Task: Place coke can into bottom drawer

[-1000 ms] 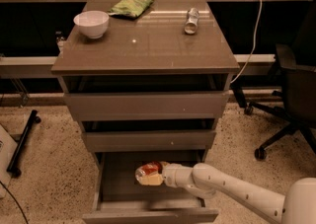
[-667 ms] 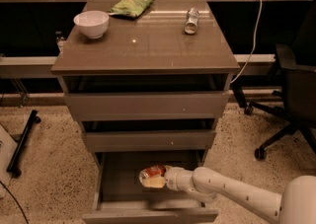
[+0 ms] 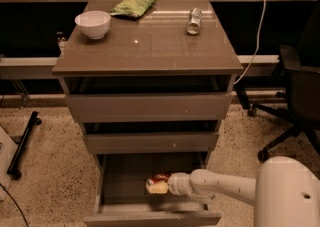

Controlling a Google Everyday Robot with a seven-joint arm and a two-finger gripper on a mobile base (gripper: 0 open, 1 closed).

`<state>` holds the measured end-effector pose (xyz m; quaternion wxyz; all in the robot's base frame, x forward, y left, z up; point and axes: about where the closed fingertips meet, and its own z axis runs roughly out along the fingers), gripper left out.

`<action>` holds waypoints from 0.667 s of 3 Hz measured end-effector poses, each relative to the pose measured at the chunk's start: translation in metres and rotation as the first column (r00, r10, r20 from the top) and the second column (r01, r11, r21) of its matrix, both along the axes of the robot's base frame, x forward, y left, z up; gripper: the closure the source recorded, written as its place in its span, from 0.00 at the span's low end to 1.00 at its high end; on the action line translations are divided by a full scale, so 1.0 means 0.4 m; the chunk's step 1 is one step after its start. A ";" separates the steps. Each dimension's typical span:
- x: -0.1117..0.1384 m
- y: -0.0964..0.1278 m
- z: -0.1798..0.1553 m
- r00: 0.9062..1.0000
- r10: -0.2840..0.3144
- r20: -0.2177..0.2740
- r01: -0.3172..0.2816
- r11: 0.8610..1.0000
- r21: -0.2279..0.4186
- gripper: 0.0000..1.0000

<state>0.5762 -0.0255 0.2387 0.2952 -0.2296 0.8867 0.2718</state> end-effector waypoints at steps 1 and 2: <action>-0.030 -0.033 -0.098 0.995 -0.034 -0.092 0.031 0.999 -0.040 1.00; -0.064 -0.061 -0.186 0.983 -0.073 -0.168 0.060 0.995 -0.077 0.82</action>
Offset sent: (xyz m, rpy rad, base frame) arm -0.0410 -0.0416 -0.1152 -0.1152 0.2637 -0.1139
